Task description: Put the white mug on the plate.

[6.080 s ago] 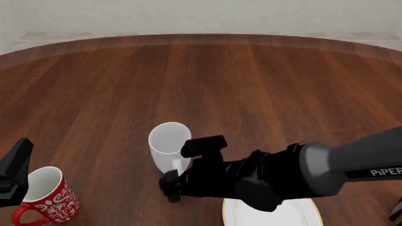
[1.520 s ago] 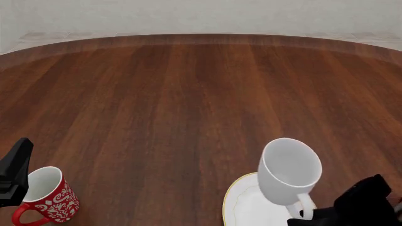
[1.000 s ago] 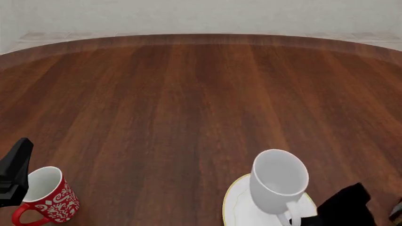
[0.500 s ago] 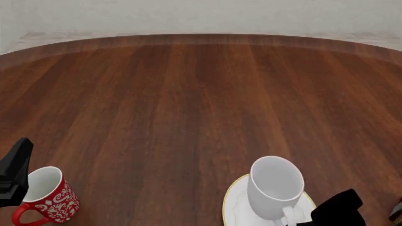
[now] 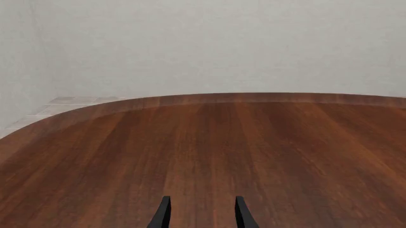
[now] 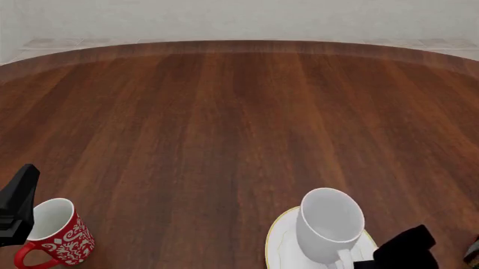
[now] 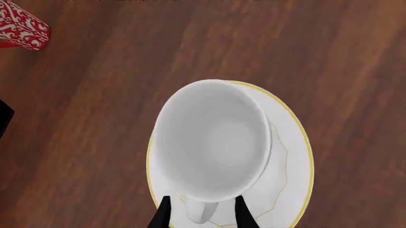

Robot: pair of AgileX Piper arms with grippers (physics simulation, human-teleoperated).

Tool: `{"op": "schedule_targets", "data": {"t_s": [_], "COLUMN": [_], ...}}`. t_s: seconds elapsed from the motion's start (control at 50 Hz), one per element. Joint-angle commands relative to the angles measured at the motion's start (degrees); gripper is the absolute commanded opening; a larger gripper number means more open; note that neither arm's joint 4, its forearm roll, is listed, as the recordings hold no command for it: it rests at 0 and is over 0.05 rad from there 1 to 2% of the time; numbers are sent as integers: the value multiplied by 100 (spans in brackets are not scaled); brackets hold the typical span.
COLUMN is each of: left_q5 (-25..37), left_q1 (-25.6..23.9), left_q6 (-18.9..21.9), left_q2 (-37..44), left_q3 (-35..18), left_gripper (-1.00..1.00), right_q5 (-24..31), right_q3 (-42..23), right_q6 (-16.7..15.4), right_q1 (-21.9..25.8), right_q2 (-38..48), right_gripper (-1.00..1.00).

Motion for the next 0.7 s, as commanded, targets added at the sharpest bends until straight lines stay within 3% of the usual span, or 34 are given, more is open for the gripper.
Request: {"op": "schedule_targets", "data": {"t_s": [0.02, 0.38, 0.7], "left_q5": [43, 44, 45], "left_q1": [0, -1, -1], "left_q6": [7, 7, 7], "left_q2": [-41, -43, -45], "left_q3": [-7, -7, -7], "left_gripper": [100, 100, 100], "right_q5": [376, 2351, 3315], "right_q3": [-54, -739, -1252], "right_q6": [-61, -681, -889], "right_q1": [-104, -480, -565], "right_q2": [-377, -2032, -2874], "right_gripper": [100, 100, 100]}}
